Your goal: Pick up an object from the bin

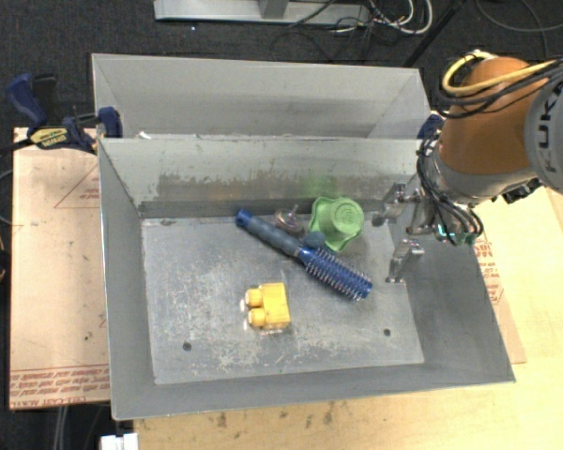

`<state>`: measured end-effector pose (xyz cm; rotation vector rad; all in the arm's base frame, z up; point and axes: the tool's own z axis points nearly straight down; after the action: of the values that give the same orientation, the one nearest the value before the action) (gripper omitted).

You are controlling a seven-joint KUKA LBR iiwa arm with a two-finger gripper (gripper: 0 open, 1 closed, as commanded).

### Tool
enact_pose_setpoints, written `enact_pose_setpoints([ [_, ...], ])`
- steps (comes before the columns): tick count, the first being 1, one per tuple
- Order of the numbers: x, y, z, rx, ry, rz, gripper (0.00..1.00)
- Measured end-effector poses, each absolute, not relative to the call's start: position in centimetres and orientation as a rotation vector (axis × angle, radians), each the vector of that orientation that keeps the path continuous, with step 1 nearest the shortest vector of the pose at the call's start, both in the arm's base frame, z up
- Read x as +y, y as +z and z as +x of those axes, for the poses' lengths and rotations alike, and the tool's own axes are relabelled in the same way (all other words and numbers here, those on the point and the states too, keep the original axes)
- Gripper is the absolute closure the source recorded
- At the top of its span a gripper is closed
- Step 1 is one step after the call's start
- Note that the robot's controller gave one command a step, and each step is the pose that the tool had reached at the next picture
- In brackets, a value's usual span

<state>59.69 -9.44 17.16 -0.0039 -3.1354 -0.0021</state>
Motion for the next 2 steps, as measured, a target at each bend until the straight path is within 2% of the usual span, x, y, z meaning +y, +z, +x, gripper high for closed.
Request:
enact_pose_setpoints([
  [1, -5.92, 7.45, 56.49, -3.138, 0.004, 0.297, 0.0],
  [2, -5.91, 7.76, 56.71, -3.145, 0.005, 0.301, 1.0],
])
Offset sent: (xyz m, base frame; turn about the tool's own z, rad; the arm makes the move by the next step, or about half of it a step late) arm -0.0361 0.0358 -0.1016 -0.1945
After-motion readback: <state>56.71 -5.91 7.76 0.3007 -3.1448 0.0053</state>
